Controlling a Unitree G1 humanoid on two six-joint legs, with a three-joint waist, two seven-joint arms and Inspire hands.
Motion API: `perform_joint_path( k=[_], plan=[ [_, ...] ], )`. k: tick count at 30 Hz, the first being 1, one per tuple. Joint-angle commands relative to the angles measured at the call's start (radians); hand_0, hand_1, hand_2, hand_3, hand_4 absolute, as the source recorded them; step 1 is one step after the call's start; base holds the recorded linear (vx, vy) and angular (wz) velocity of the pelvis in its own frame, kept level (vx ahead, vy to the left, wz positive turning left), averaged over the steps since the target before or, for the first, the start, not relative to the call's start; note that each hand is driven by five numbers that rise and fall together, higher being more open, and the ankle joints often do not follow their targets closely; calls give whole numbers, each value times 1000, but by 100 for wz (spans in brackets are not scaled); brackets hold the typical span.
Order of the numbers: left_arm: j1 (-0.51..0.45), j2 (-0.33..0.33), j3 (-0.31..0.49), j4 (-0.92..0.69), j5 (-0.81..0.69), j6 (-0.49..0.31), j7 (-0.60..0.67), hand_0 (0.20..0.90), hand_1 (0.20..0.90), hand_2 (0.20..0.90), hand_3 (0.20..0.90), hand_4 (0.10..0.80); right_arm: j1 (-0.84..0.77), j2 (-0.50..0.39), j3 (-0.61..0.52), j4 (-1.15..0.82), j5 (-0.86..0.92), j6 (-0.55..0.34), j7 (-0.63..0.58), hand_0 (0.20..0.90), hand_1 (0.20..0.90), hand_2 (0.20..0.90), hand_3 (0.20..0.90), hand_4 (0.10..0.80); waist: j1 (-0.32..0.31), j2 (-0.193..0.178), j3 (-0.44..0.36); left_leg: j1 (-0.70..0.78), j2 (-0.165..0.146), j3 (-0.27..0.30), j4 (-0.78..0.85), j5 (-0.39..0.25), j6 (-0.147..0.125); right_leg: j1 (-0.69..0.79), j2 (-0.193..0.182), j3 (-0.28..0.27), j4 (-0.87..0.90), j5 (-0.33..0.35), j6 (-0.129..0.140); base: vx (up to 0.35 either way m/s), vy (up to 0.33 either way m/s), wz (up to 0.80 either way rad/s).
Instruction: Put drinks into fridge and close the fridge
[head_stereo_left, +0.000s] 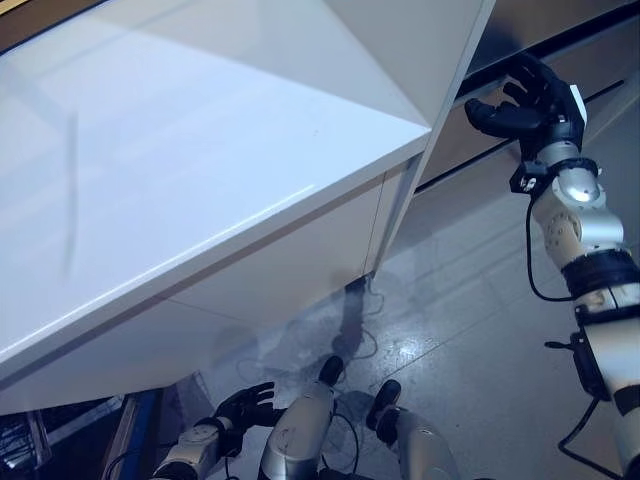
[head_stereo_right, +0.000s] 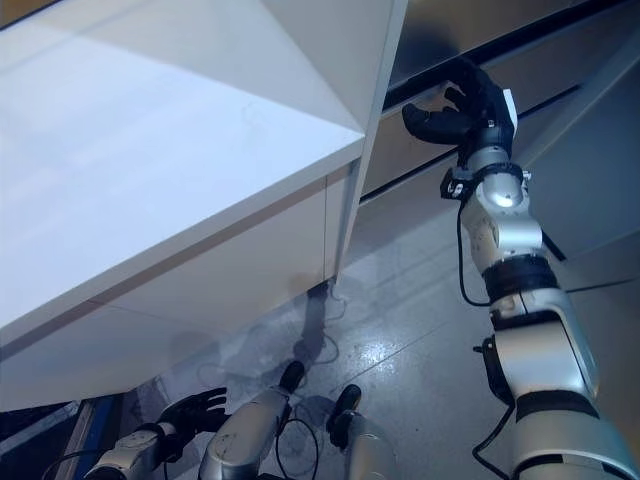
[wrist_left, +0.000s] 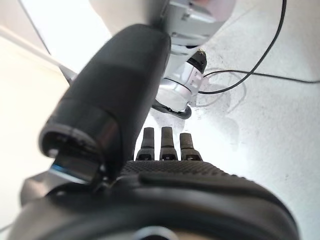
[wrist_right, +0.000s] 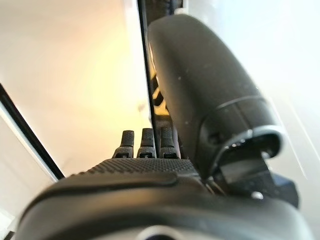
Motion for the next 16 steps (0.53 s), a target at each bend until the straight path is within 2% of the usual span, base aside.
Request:
perform_joint_path(
  k=[1,6,9,11,16],
  plan=[
    [69,12,11,-14,26,-4,-5,900,900,900,900,800,105,9,-54,-204,-35,-117,-16,900,900,900,900,800,-64,-52,-173,48,-2,110,-49,-37,47,44,4,108,-101,77,42,14,-4,-34],
    [98,-12,47,-8,30,14,-6,900,900,900,900,800,391,111,-89,-355,-65,-98,19,900,900,900,900,800,-132,-58,-233,115,20,172,-129,-27,38,84,28,154,-167,96,49,27,-29,-39],
    [118,-27,66,-6,46,18,-1,900,900,900,900,800,555,167,-99,-369,-77,-78,110,900,900,900,900,800,-163,-58,-271,146,31,204,-173,-15,30,104,39,167,-207,110,55,22,-49,-39],
    [130,-40,73,2,40,11,2,900,900,900,900,800,680,208,-78,-318,-107,-80,194,900,900,900,900,800,-183,-58,-298,174,35,230,-198,-12,24,124,48,173,-237,117,57,6,-42,-33],
    [141,-58,93,-2,52,-13,-7,900,900,900,900,800,805,278,-34,-85,-159,-11,281,900,900,900,900,800,-199,-61,-329,203,41,267,-194,-22,17,156,58,162,-248,111,51,-13,-40,-21]
  ],
)
